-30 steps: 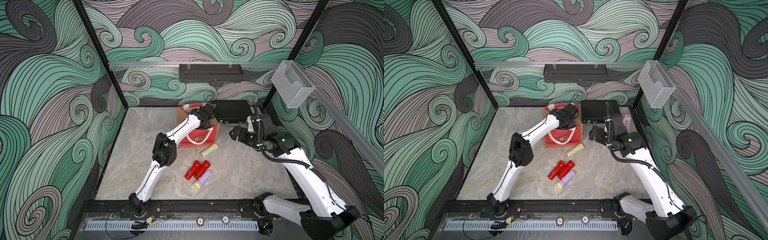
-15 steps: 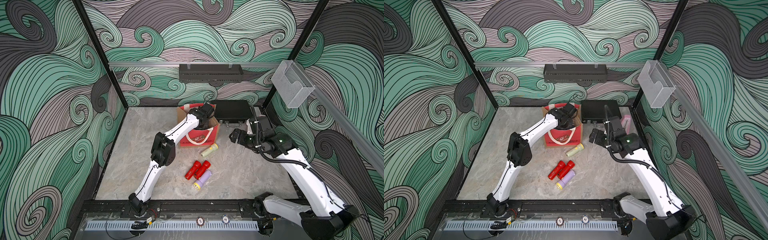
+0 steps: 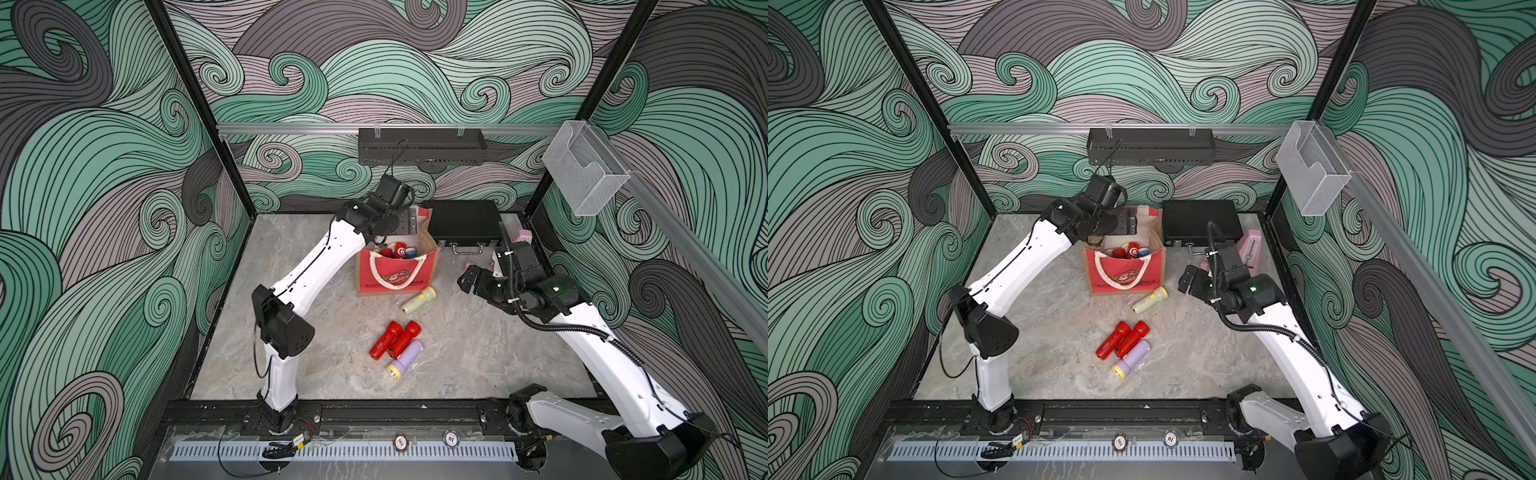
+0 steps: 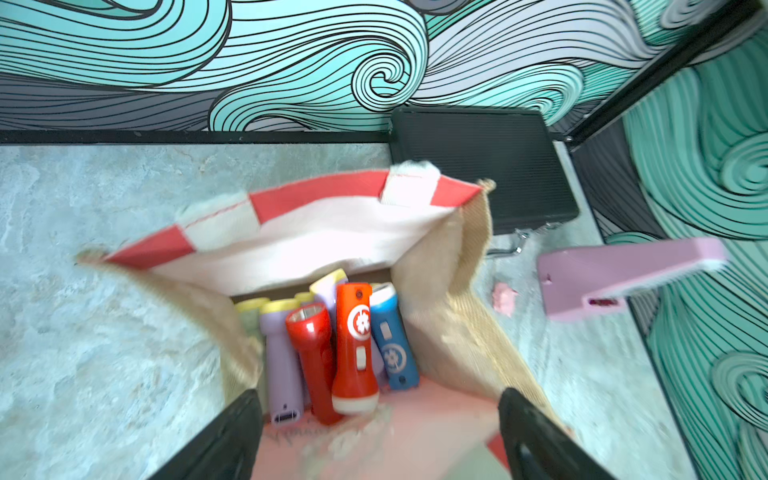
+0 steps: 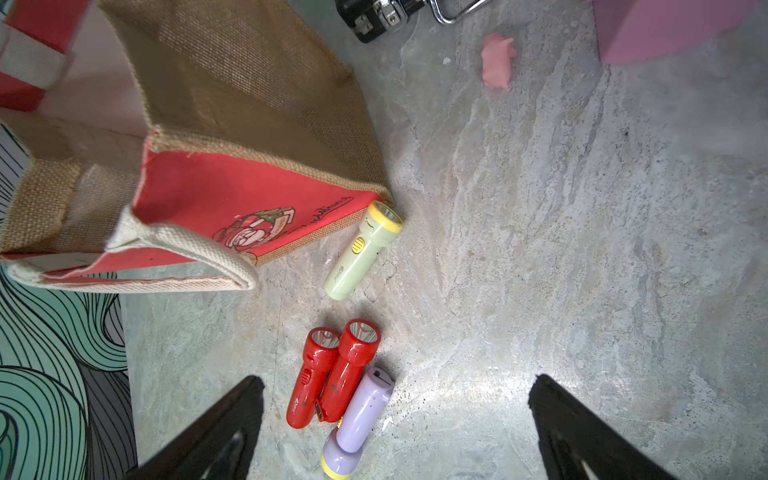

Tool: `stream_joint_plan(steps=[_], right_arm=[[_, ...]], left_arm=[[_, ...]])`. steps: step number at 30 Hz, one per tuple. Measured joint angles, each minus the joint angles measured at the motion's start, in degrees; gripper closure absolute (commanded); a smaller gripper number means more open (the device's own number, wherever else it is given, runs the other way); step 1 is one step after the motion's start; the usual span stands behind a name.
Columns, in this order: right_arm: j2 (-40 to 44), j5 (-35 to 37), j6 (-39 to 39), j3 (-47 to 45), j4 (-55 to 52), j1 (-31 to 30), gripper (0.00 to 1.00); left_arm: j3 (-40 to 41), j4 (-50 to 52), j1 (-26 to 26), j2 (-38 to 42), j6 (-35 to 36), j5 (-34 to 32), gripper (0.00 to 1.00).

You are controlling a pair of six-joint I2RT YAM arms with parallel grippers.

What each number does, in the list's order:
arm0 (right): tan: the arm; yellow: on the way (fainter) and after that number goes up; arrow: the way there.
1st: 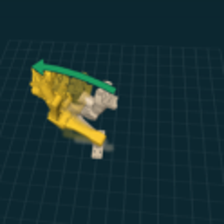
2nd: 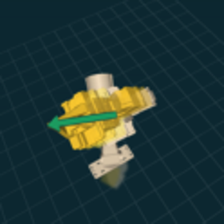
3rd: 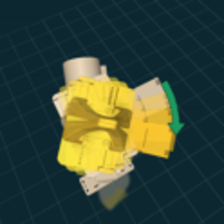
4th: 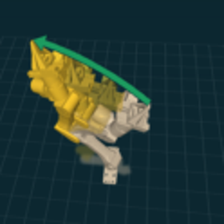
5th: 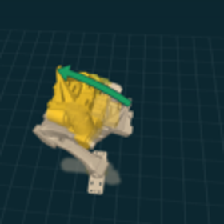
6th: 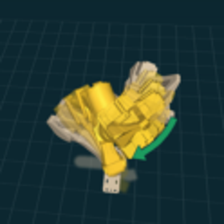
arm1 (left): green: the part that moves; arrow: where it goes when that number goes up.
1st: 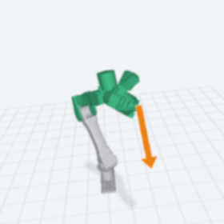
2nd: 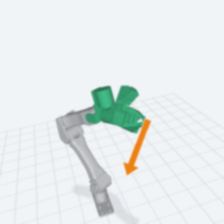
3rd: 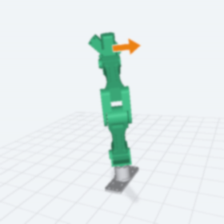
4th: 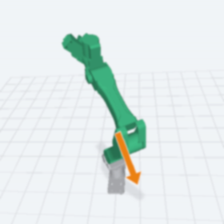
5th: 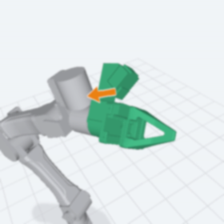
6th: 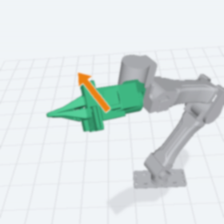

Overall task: Put the flashlights into the tote bags
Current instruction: Place the flashlight in the canvas bag, then pick up the flashlight from the center of the board.

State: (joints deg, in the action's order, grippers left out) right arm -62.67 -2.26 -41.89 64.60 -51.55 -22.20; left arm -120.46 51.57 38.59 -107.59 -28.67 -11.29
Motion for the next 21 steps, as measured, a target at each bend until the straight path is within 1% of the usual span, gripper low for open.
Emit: stream_joint_plan(steps=[4,7,14,17,21], right_arm=[[-0.42,-1.4,-1.97,-4.22,2.97,-0.37,0.0],[-1.99,-3.06,-4.44,-8.31,6.75,-0.87,0.0],[-10.47,-6.54,-11.06,-13.7,17.75,-3.08,0.01],[-14.01,-7.41,-14.56,-14.86,23.8,-3.78,0.02],[-19.91,-8.33,-19.3,-15.39,31.52,-4.5,0.03]], left_arm=[[11.56,-4.04,0.2,9.33,-0.2,2.93,0.02],[18.88,-6.67,0.35,15.93,-0.68,4.81,0.01],[32.68,-10.51,0.79,30.58,-3.3,6.38,0.01],[36.5,-10.88,0.87,35.71,-4.46,5.95,0.02],[38.23,-10.97,0.87,39.95,-5.57,4.31,0.05]])
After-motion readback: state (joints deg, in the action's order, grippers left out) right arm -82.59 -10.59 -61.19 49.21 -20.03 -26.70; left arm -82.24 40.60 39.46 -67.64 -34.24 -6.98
